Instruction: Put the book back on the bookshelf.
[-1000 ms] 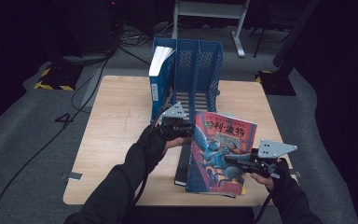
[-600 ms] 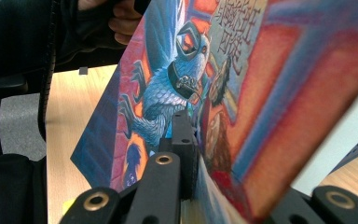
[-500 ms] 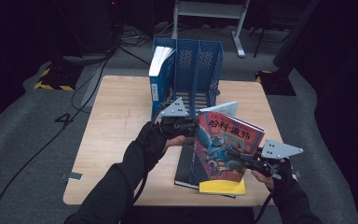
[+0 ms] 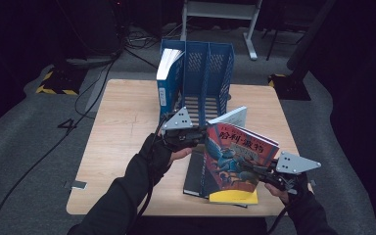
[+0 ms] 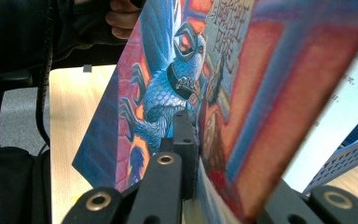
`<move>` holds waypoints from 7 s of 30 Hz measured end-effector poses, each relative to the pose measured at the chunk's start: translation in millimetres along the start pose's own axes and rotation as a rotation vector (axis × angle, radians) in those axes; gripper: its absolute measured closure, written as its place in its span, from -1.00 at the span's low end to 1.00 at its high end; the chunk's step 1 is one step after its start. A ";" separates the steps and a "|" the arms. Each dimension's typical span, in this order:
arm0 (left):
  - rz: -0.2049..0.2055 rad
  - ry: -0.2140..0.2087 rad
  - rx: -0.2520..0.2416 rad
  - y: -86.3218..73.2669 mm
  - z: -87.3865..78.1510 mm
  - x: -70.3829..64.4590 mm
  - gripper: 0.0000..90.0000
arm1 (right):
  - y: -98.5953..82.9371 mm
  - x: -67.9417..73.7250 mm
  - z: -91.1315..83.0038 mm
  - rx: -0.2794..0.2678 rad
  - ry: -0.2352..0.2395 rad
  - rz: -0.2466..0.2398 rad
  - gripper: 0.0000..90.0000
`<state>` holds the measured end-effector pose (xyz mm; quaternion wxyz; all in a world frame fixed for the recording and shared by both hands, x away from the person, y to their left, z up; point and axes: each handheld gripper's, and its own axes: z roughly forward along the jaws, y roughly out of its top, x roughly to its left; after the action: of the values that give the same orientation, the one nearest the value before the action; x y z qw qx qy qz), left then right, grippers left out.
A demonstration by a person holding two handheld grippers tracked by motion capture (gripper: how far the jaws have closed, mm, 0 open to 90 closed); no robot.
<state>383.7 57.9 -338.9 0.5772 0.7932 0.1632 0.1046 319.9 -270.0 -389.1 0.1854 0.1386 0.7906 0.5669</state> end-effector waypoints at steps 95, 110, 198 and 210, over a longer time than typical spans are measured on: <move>0.099 -0.138 0.074 16.2 27.3 -53.1 0.57 | -18.4 19.5 -30.8 -0.063 -0.108 0.004 0.42; 0.189 -0.131 0.024 12.2 18.5 -54.8 0.62 | -16.6 8.3 -38.4 -0.089 -0.259 0.038 0.22; -0.091 0.475 -0.033 88.0 -47.4 59.6 0.64 | -97.5 -50.5 -24.5 0.347 -0.354 0.233 -0.38; -0.134 0.566 0.014 91.0 -16.7 79.3 0.64 | -98.0 -48.6 -22.7 0.362 -0.368 0.209 -0.38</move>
<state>463.7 77.2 -249.1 0.5088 0.7239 0.3707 0.2822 352.2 -341.2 -468.8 0.2387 0.3509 0.8134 0.3978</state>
